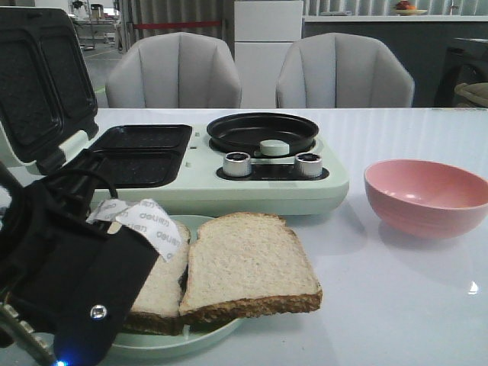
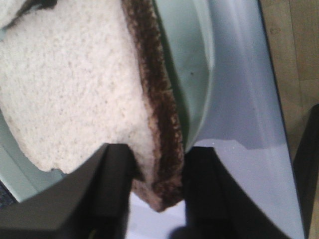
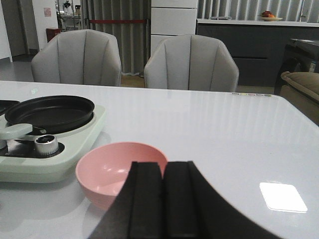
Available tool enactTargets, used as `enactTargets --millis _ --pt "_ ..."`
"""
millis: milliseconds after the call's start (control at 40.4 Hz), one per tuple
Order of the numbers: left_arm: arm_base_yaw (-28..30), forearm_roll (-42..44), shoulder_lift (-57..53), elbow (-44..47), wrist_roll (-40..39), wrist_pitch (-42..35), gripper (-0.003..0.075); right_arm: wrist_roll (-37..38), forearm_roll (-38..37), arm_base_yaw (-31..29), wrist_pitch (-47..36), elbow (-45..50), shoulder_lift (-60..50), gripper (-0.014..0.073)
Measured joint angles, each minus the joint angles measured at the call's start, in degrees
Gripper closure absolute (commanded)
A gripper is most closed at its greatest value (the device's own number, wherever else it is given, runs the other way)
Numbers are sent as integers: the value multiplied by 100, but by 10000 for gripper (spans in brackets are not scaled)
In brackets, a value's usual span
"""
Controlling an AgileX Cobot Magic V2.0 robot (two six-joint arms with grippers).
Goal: Make breakfast with bread and shrimp
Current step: 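Reach the left gripper down and grasp the bread slice nearest it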
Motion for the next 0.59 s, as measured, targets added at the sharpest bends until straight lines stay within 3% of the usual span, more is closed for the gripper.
enactTargets --millis 124,594 --pt "-13 -55 23 0 -15 121 685 0 0 0 0 0 0 627" --pt "-400 -344 -716 -51 -73 732 687 0 0 0 0 0 0 627"
